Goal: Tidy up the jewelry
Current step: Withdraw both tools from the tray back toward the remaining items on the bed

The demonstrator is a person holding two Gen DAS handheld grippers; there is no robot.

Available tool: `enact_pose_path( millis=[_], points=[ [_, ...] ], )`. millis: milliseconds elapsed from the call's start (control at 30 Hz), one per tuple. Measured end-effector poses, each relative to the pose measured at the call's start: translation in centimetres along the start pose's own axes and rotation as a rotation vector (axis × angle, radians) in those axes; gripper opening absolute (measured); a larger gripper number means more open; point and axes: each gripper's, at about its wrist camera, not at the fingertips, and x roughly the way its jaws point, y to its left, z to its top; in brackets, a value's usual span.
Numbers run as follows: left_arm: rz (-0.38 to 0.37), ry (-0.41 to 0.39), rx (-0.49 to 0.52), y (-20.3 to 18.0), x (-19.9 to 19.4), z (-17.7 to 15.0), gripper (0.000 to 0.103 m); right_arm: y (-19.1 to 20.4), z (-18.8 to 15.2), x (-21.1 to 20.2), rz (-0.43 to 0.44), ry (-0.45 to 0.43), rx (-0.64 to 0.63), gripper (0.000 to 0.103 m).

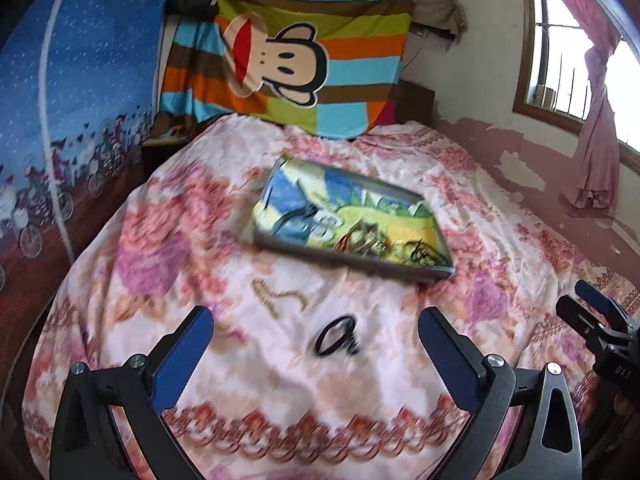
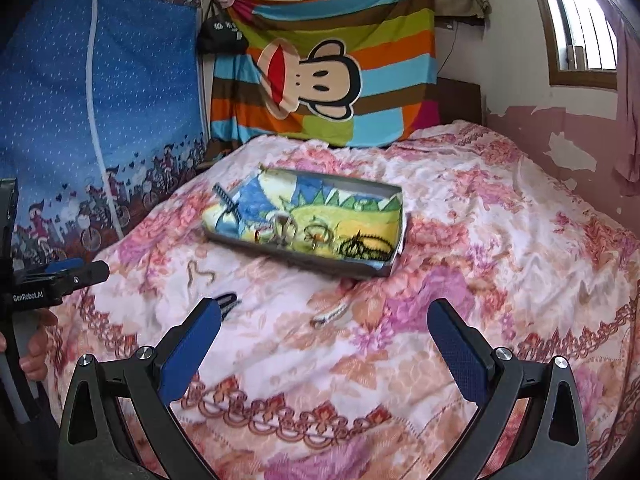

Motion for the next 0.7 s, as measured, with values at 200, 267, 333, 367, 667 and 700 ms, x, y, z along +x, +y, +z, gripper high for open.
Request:
enact_pose_path(
  millis=[200,267,333,367,667,700],
  points=[
    [-0.001,0.068,-0.028,1.6,0.6,-2.3,0.103,0.5,-1.6,1.2,0.011,0.068,-0.015,0.101],
    [0.001,0.086,-0.034,1.7,0.8,-2.8,0.103,0.6,-2.0,1.7,0.013,0.087,-0.023,0.101],
    [0.000,0.111,-0.042,2.0,1.3,-3.3,0.103,0.6,-2.3,2.3,0.016,0.108,-0.028,0.101],
    [-0.002,0.123,-0.046,2.1,1.6,-3.6,0.103,0.6,-2.5,2.6,0.020,0.116,-0.032,0.101],
    [0.000,0.213,0.011,1.7,4.3,-4.4,0.103,0.4,-3.4,5.5,0.057,0.190,-0.076,0.101],
    [-0.002,0.220,0.019,1.7,4.7,-4.4,0.103,0.2,-3.4,6.0,0.052,0.200,-0.080,0.101]
  ],
)
